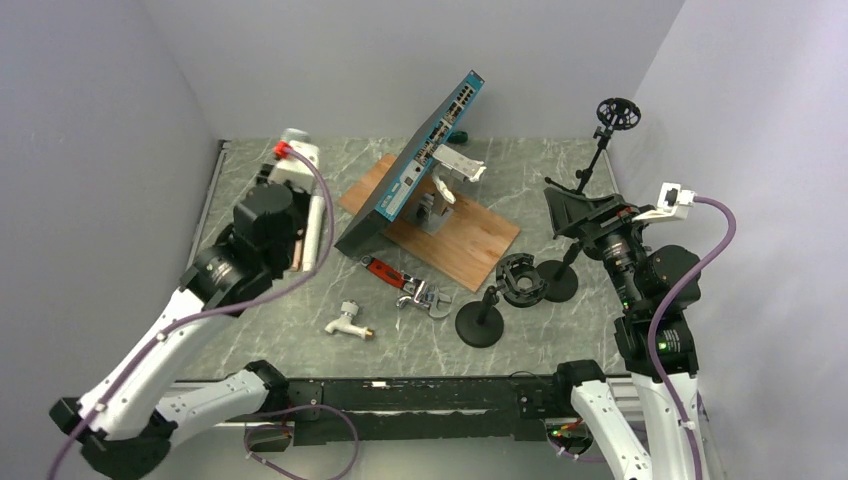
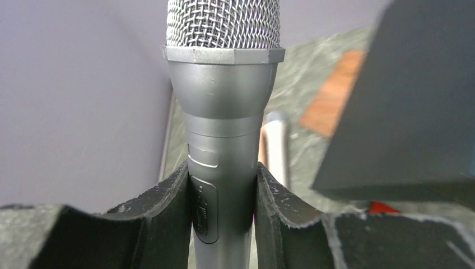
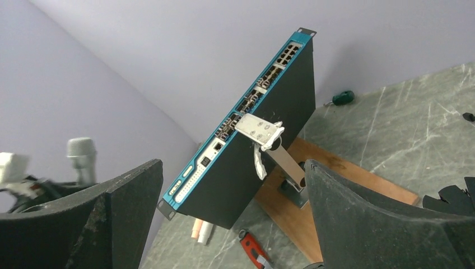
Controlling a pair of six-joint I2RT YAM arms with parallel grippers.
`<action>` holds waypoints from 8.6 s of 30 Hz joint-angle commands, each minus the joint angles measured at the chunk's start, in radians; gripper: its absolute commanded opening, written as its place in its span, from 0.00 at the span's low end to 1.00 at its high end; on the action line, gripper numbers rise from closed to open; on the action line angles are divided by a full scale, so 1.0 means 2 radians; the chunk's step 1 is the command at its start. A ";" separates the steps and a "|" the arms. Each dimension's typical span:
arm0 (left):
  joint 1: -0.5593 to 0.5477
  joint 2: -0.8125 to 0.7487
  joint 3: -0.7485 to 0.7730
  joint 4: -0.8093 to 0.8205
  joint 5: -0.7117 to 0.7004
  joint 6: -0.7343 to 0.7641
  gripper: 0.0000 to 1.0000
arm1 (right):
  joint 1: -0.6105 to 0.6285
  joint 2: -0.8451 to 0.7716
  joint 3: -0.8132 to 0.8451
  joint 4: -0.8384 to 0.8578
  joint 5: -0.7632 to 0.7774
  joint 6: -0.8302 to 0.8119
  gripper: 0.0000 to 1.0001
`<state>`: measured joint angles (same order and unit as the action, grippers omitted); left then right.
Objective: Remove the microphone from the stand
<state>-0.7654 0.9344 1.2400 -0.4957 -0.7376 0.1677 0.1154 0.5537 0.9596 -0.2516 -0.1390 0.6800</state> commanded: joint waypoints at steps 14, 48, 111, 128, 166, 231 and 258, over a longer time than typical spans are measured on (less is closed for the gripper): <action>0.378 0.262 0.003 0.054 0.212 -0.112 0.00 | 0.000 -0.026 0.025 -0.013 0.011 -0.018 0.98; 0.506 0.538 0.132 -0.047 0.558 -0.117 0.45 | 0.000 -0.020 0.021 -0.037 0.019 -0.026 0.98; 0.447 0.245 0.010 0.095 0.710 -0.219 0.97 | -0.082 0.543 0.114 0.253 0.292 -0.318 0.78; 0.447 0.245 0.002 0.104 0.703 -0.221 0.94 | -0.091 0.600 0.131 0.337 0.244 -0.320 0.00; 0.446 0.250 -0.006 0.117 0.716 -0.229 0.93 | 0.029 0.213 0.114 0.222 0.158 -0.204 0.00; 0.285 -0.240 -0.356 0.083 0.712 -0.396 0.92 | 0.664 0.315 -0.126 0.283 0.539 -0.205 0.00; -0.067 -0.145 -0.466 0.358 0.430 -0.484 0.50 | 0.664 0.295 -0.239 0.384 0.441 -0.214 0.00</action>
<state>-0.8703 0.6422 0.3122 0.0772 0.2245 -0.7822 1.4479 1.1542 0.5293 0.5259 0.7803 0.1749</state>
